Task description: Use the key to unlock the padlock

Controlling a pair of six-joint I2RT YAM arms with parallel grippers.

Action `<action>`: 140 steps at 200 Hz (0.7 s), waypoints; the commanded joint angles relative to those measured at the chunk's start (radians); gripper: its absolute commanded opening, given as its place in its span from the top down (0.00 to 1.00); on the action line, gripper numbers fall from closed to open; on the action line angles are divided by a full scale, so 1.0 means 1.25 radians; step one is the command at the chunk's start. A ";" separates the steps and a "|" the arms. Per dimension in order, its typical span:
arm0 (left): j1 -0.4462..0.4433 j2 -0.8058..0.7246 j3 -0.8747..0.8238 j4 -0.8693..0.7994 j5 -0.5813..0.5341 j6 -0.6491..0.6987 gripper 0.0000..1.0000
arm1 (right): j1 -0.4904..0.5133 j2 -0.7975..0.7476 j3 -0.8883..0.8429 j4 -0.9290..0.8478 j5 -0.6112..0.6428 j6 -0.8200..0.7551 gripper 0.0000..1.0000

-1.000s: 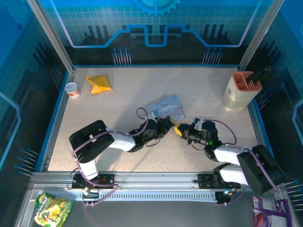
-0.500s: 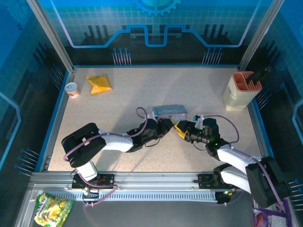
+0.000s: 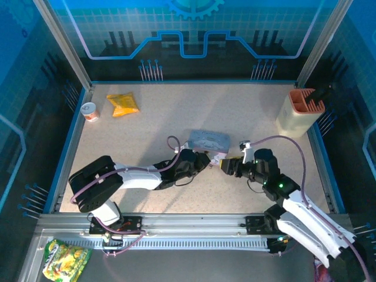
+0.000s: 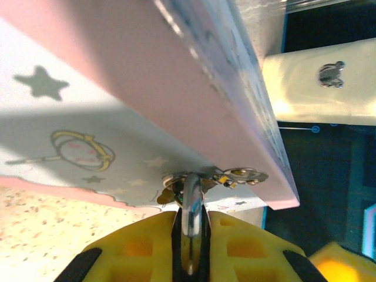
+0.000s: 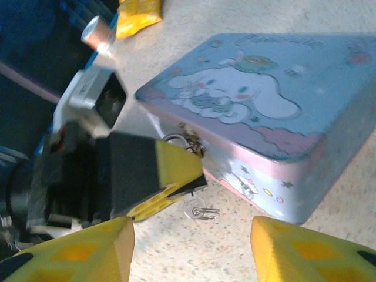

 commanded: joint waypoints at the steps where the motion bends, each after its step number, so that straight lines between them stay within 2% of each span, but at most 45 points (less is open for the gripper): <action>1: 0.004 -0.046 -0.001 -0.041 -0.021 0.004 1.00 | 0.131 -0.021 -0.004 -0.002 0.233 -0.209 0.46; 22: 0.005 -0.071 0.001 -0.069 -0.022 0.012 1.00 | 0.234 0.005 -0.044 0.103 0.343 -0.313 0.47; 48: 0.004 -0.108 -0.004 -0.105 -0.028 0.022 1.00 | 0.303 0.068 -0.077 0.226 0.365 -0.416 0.44; 84: 0.004 -0.139 -0.028 -0.109 -0.034 0.026 1.00 | 0.350 0.164 -0.103 0.371 0.360 -0.492 0.45; 119: 0.004 -0.147 -0.037 -0.101 -0.029 0.024 1.00 | 0.378 0.261 -0.133 0.521 0.457 -0.554 0.48; 140: 0.004 -0.150 -0.047 -0.084 -0.028 0.021 1.00 | 0.386 0.298 -0.147 0.584 0.479 -0.581 0.50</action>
